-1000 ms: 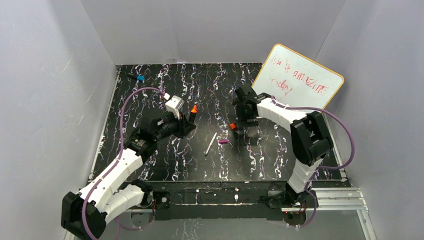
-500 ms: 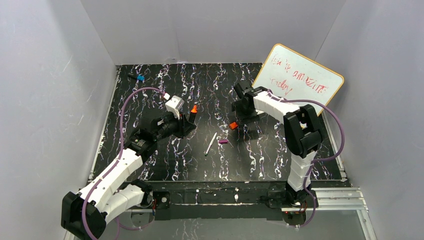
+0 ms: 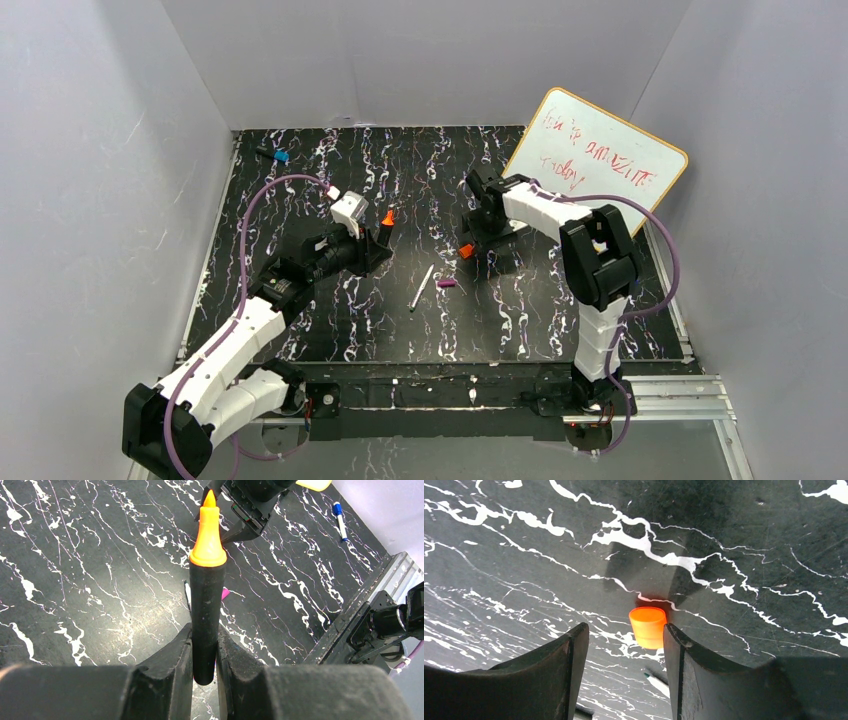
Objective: Insert the pens into the pen caps
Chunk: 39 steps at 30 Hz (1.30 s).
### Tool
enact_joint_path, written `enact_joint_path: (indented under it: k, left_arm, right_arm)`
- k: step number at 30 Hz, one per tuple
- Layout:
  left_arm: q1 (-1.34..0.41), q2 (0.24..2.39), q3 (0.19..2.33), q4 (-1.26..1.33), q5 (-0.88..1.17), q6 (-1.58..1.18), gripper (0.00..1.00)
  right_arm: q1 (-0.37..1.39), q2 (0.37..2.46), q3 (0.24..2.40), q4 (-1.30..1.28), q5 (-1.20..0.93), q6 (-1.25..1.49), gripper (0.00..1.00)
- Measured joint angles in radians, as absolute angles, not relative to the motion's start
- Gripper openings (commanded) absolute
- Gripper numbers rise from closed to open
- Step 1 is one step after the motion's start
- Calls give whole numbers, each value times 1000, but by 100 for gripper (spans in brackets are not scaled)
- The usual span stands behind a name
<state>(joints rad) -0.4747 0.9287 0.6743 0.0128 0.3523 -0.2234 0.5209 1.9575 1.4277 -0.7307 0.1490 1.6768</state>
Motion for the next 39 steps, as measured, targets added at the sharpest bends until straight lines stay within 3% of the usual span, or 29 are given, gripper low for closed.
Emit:
enact_joint_path:
  k: [6, 16, 23, 26, 29, 30, 39]
  left_arm:
    - [-475, 929, 674, 13, 352, -220, 0]
    - [-475, 928, 674, -13, 352, -216, 0]
    - [-475, 928, 674, -17, 352, -215, 0]
    - [-475, 928, 674, -18, 352, -212, 0]
    - [-475, 928, 674, -22, 352, -209, 0]
    - [-475, 928, 674, -24, 352, -209, 0]
    - [-475, 928, 674, -28, 352, -205, 0]
  right_arm:
    - [521, 1990, 1423, -730, 142, 1667, 62]
    - [518, 1992, 1411, -714, 110, 1648, 47]
    - [518, 1996, 1410, -707, 100, 1639, 45]
    - [517, 1998, 1411, -708, 96, 1629, 35]
    - [517, 2002, 1412, -705, 78, 1620, 7]
    - [517, 2003, 1412, -702, 70, 1615, 1]
    - [516, 1996, 1386, -638, 24, 1611, 1]
